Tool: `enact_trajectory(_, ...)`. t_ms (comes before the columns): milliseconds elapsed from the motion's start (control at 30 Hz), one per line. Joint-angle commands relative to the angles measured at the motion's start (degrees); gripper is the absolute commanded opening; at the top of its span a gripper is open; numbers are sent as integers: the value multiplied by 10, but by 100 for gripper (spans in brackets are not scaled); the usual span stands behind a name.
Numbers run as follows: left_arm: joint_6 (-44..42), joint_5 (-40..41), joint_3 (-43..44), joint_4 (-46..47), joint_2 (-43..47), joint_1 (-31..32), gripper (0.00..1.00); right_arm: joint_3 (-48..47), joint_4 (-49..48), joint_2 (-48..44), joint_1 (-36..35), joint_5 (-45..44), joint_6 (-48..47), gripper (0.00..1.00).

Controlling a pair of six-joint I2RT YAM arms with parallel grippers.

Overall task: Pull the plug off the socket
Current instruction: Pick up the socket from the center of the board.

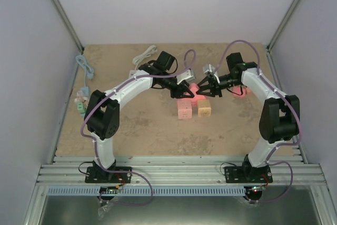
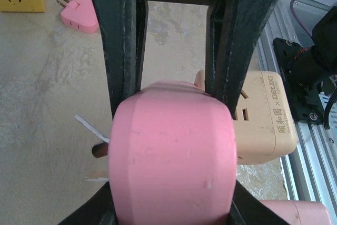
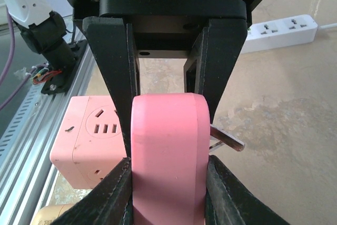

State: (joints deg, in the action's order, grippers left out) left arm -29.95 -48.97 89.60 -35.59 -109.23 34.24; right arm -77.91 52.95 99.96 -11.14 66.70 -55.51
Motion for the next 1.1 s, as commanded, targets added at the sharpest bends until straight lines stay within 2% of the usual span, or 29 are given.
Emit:
enact_trajectory(0,6,-3,11,-12,-5,0,0,-11,-22,-12,1,17,31,37)
enact_trajectory(100,33,-1,3,9,5,-13,0,-12,-32,-17,14,-2,46,52)
enact_trajectory(133,43,3,0,18,9,-18,0,-8,-42,-22,19,-10,56,63)
enact_trajectory(167,50,9,-4,25,14,-23,0,-2,-57,-28,24,-19,68,92)
enact_trajectory(200,56,14,-8,32,20,-28,0,5,-74,-36,29,-30,79,97)
enact_trajectory(400,88,39,-39,82,59,-54,0,47,-152,-85,37,-108,118,98)
enact_trajectory(500,83,51,-41,66,65,-60,0,69,-184,-118,37,-136,122,98)
enact_trajectory(600,81,31,-54,56,72,-76,0,95,-219,-157,37,-162,115,98)
enact_trajectory(733,102,-17,-49,24,65,-115,0,161,-263,-231,37,-163,54,98)
enact_trajectory(800,106,-23,-22,-26,47,-132,0,214,-306,-280,37,-159,29,98)
enact_trajectory(933,46,-52,35,-156,0,-159,0,312,-384,-369,37,-155,4,98)
enact_trajectory(1067,-19,-86,40,-236,-21,-185,0,326,-370,-385,36,-151,-10,98)
